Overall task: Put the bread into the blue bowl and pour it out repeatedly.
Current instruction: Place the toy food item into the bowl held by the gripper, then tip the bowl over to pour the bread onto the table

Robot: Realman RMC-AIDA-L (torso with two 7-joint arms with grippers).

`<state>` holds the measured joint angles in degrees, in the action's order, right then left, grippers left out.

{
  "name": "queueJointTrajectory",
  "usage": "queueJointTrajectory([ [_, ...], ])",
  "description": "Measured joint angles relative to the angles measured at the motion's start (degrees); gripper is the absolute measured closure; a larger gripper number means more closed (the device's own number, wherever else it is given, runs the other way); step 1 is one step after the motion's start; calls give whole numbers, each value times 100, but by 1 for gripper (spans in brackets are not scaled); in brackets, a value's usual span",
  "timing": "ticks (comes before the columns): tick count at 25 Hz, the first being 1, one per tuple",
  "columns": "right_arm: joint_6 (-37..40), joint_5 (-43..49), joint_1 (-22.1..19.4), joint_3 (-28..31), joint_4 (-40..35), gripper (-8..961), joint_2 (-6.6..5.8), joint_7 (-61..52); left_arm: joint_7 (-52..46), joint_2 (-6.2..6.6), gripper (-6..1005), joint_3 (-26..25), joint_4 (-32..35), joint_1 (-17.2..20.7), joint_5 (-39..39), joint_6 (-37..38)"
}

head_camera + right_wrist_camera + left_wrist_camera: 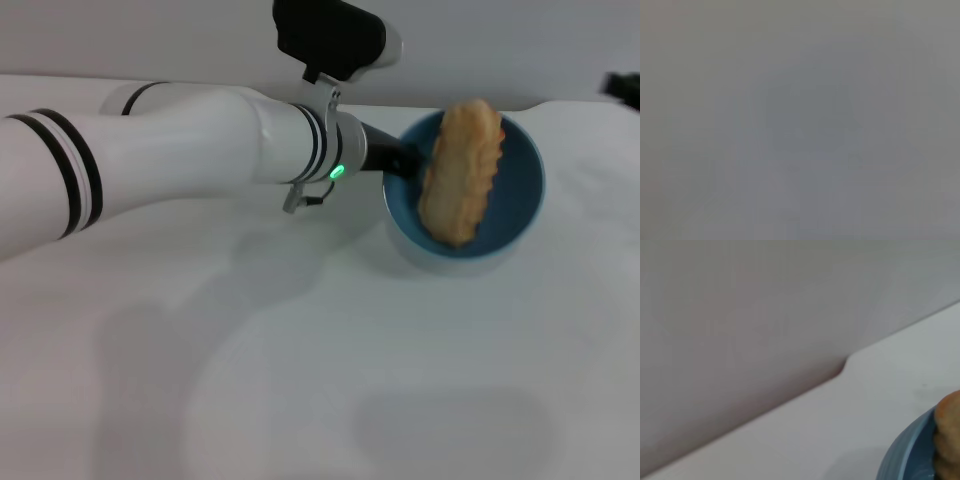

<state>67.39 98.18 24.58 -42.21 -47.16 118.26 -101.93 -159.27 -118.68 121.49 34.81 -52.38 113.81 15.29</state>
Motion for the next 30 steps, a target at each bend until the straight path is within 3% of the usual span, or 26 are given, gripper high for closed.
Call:
queueJointTrajectory([
  [2,-30,33,-191,550,138,520,-21,275,69,6,999,24,-35,-6,12,-194],
  [5,-31,23,-400,853,421,516,-22,857,377,-10,999,60,-59,-12,18,-620],
  [11,28,-440,-811,1088,951,510,49,1888,547,-34,999,363,-106,-304,18,-1221],
  [16,172,-593,-1137,1175,1339,504,49,2360,501,-42,1000,1037,-112,-471,2,-1852],
  [19,234,-622,-1196,1422,1546,501,53,2506,468,-42,1000,1547,15,-369,-22,-2482],
  [30,520,-626,-1135,1685,1630,489,23,2530,467,-41,999,1749,60,-150,-41,-2990],
])
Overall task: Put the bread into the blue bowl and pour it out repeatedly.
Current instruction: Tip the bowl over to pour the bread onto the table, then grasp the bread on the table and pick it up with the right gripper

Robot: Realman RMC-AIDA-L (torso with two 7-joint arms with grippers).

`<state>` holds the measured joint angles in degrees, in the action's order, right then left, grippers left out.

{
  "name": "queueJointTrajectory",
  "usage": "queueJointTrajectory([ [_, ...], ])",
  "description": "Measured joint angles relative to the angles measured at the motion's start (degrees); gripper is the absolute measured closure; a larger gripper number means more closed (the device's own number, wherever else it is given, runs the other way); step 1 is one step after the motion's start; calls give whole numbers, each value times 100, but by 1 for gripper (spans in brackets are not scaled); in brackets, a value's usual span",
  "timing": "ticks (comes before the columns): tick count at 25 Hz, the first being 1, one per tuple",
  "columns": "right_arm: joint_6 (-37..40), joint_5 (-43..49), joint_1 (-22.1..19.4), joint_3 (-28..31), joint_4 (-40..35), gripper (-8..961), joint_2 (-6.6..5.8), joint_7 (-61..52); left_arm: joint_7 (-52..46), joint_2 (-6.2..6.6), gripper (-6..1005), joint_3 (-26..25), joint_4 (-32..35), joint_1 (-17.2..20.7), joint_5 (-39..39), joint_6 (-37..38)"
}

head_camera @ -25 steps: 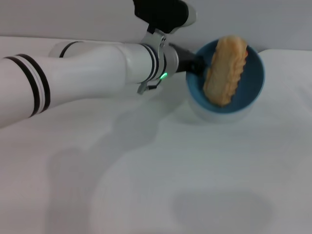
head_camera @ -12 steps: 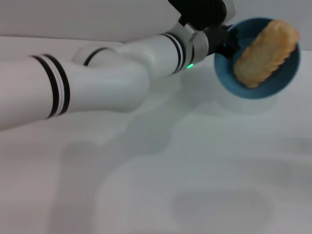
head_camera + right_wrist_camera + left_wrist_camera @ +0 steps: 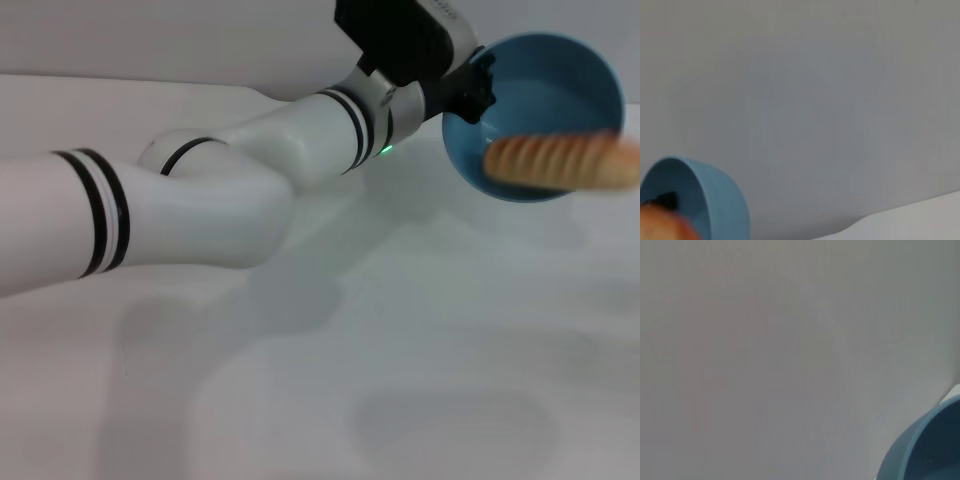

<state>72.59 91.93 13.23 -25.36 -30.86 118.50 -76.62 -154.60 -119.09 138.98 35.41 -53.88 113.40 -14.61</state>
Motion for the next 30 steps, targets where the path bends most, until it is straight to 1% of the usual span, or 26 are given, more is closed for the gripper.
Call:
queueJointTrajectory([
  [7,7,0,37,8,2,481,-2,2,-2,0,999,3,14,45,-2,6],
  [12,0,8,62,9,26,476,-7,-66,-8,0,999,-78,38,35,-80,254],
  [16,19,165,120,-127,17,471,-24,-486,-9,0,1000,-440,-3,-12,-156,643],
  [17,28,292,151,-186,-4,470,-38,-656,-9,2,1000,-739,-96,-43,-159,856],
  [18,32,470,199,-252,-28,469,-58,-900,-9,0,1000,-928,-170,-71,-160,1016],
  [19,59,861,327,-379,-54,468,-104,-1386,-9,2,1000,-1273,-316,-132,-161,1310],
  [20,59,861,327,-379,-54,467,-104,-1386,-9,14,1000,-1434,-385,-160,-161,1439],
  [22,123,1193,500,-502,-58,465,-130,-1767,-9,18,1000,-1517,-420,-167,-161,1504],
  [24,181,1459,716,-633,-59,463,-126,-2068,-9,31,1000,-1656,-463,-143,-161,1573],
  [30,147,2194,1430,-828,198,456,-119,-3227,-9,17,1000,-1648,-476,-72,-160,1621],
])
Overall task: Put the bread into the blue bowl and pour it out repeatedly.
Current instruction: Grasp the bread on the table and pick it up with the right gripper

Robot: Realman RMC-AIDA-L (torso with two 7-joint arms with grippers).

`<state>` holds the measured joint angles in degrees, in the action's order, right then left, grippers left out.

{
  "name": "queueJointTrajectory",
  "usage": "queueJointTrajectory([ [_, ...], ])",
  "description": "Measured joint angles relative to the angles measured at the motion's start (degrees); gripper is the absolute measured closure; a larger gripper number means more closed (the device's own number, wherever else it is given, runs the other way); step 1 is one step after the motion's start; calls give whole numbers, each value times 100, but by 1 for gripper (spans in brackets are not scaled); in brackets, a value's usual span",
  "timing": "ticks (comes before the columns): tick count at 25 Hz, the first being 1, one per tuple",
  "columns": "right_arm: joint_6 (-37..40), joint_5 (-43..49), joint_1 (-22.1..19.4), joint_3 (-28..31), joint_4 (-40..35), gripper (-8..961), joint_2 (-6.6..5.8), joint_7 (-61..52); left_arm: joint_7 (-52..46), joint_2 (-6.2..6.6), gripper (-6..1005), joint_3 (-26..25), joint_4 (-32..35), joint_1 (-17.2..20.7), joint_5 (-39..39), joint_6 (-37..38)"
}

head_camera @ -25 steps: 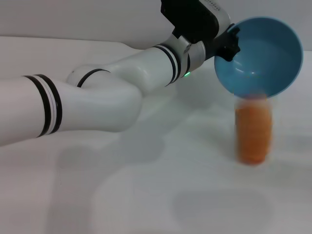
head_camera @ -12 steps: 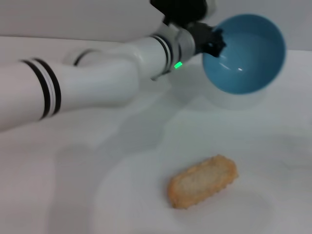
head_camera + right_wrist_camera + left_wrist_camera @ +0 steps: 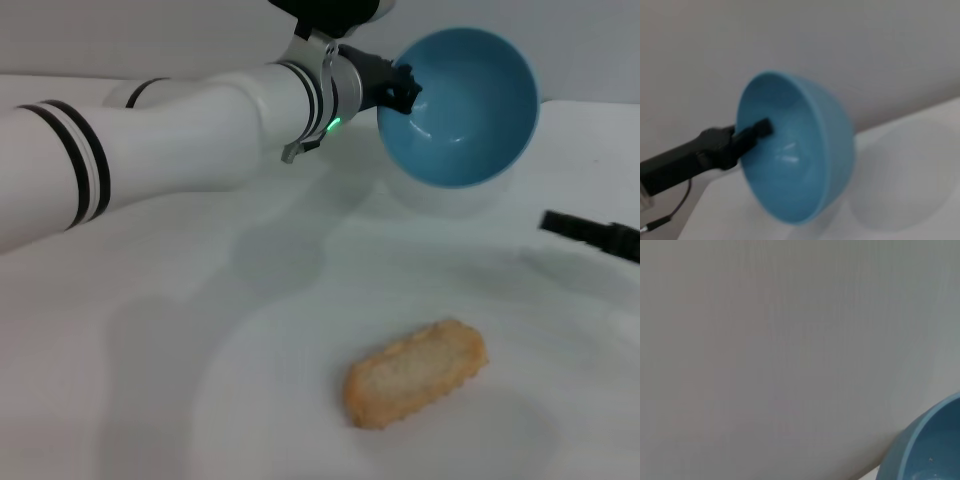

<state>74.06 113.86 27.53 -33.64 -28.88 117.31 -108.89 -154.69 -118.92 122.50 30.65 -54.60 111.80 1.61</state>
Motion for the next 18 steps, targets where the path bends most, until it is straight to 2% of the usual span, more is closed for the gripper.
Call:
queueJointTrajectory([
  [2,-78,225,186,-94,98,454,14,-348,0,-7,999,0,20,45,0,5],
  [4,-297,517,402,-292,214,426,79,-918,0,-7,999,-27,40,100,0,19],
  [7,-377,658,489,-495,301,383,97,-1096,0,0,999,-44,40,115,0,48],
  [14,-497,734,554,-967,599,383,127,-1299,0,0,999,-9,50,134,0,56],
  [18,-601,724,563,-975,754,384,137,-1279,10,3,999,-4,68,134,2,58],
])
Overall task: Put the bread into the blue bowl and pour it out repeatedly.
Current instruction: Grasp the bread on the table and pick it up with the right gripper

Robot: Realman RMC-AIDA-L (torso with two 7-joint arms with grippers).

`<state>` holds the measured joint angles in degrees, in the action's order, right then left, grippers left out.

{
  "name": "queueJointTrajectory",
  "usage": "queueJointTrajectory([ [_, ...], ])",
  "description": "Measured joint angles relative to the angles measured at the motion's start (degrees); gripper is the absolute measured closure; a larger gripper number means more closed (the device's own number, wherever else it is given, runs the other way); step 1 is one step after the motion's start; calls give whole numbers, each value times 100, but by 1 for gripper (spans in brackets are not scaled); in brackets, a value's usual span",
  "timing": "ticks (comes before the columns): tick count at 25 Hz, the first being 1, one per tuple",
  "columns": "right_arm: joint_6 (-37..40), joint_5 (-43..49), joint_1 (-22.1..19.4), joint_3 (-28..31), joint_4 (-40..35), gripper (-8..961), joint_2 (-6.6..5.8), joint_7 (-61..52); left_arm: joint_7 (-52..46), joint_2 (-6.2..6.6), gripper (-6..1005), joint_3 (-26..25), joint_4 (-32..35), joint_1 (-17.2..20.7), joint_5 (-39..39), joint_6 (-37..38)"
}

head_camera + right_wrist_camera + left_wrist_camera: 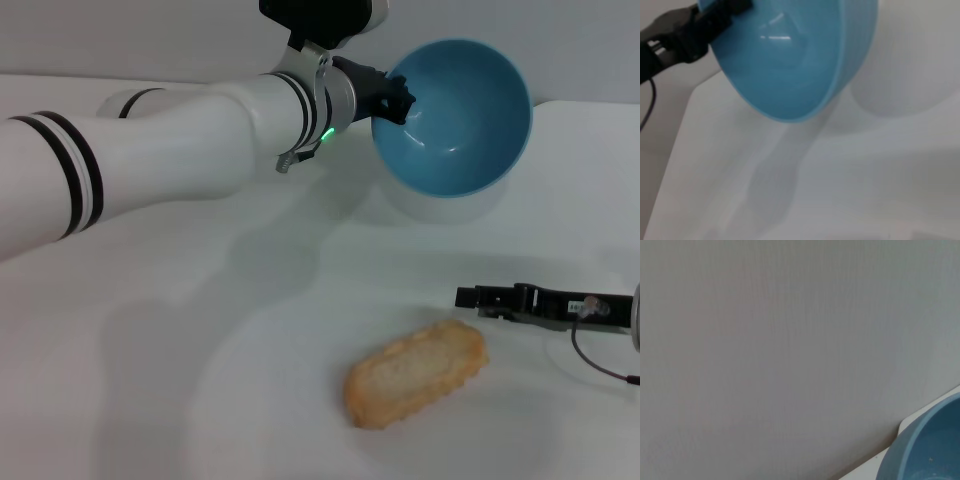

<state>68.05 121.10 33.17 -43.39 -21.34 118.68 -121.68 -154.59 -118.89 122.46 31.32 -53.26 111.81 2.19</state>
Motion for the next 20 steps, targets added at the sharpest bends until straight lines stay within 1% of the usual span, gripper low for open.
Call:
queueJointTrajectory([
  [5,-35,1,3,-58,202,384,7,4,58,-3,999,21,0,0,35,2],
  [11,-116,12,127,-135,389,384,8,-32,61,-2,1000,23,1,48,40,8],
  [16,-351,17,276,-459,548,385,4,-279,61,-2,1000,23,0,61,42,9],
  [20,-375,19,322,-727,449,385,-6,-498,52,-2,1000,23,-2,80,43,-13],
])
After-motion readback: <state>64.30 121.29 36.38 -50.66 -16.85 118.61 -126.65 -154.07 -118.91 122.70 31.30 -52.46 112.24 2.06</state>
